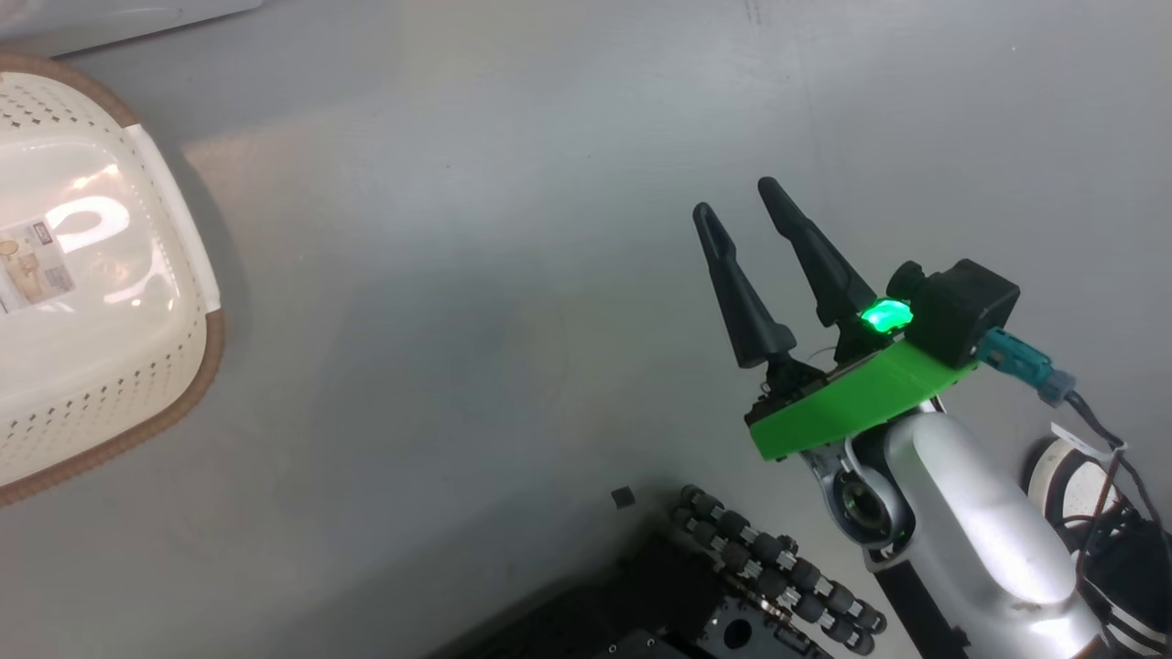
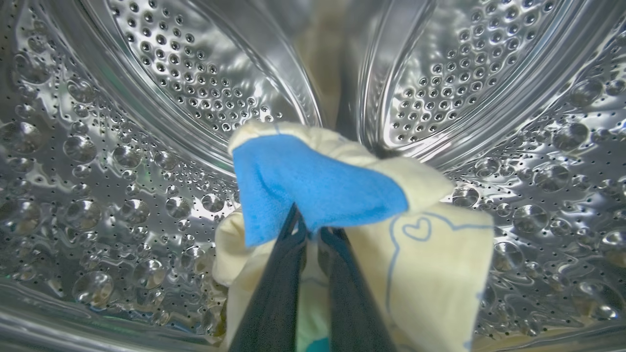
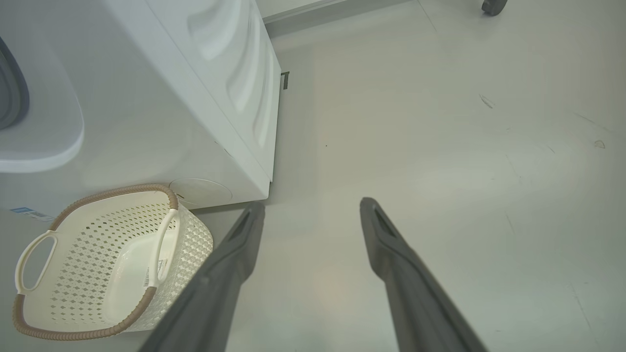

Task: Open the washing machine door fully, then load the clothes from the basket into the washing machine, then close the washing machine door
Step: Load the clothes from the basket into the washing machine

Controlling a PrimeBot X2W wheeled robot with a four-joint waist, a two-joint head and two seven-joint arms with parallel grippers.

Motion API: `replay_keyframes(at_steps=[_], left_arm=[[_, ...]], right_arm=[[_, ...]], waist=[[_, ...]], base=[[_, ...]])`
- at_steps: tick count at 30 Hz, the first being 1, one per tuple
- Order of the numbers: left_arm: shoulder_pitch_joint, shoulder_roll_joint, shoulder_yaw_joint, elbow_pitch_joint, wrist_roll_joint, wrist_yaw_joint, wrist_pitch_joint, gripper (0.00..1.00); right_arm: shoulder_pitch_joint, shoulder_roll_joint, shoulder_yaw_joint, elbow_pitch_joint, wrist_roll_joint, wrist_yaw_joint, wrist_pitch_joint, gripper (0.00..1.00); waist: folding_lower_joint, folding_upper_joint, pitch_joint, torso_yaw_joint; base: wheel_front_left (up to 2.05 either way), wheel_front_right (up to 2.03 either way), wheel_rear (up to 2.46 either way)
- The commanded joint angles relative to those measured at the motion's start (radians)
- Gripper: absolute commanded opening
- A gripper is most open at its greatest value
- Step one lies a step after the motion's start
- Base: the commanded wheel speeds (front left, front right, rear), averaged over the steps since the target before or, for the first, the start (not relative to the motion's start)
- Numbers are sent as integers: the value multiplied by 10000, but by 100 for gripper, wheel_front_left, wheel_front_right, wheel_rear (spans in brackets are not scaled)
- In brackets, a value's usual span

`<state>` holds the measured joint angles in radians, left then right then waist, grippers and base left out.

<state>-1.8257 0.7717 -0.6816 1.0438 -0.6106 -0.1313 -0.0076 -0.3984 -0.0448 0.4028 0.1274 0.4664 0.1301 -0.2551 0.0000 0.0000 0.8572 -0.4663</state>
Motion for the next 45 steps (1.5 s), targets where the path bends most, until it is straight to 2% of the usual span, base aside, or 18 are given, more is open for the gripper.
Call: replay_keyframes(at_steps=[1, 4, 5, 6, 25, 37, 45], left_arm=[[-226, 315, 101, -161, -76, 6, 46, 0], [-210, 328, -73, -62, -280, 6, 36, 0], [-217, 328, -121, -34, -341, 6, -4, 17], [-218, 320, -170, -10, -399, 6, -43, 100], [1124, 157, -1351, -484, -2234, 6, -848, 100], [2982, 193, -2019, -1361, -3550, 6, -1517, 100], [4789, 247, -2326, -2303, -4338, 6, -2269, 100]], right_arm=[[123, -54, 105, -258, 48, 6, -67, 100], [101, -54, 78, -240, 12, 6, -67, 100], [89, -54, 70, -231, -1, 6, -67, 100], [80, -54, 59, -221, -15, 6, -67, 100], [5, -54, -421, 85, -606, 6, -67, 100], [165, -54, -843, 306, -1086, 6, -67, 100], [370, -54, -1109, 501, -1454, 6, -67, 100]], waist=[[0, 0, -11, 27], [0, 0, -29, 88], [0, 0, -38, 112], [0, 0, -51, 140], [0, 0, -996, 920], [0, 0, -1992, 1564], [0, 0, -2932, 2114]], base=[[0, 0, 0], [0, 0, 0], [0, 0, 0], [0, 0, 0], [0, 0, 0], [0, 0, 0], [0, 0, 0]])
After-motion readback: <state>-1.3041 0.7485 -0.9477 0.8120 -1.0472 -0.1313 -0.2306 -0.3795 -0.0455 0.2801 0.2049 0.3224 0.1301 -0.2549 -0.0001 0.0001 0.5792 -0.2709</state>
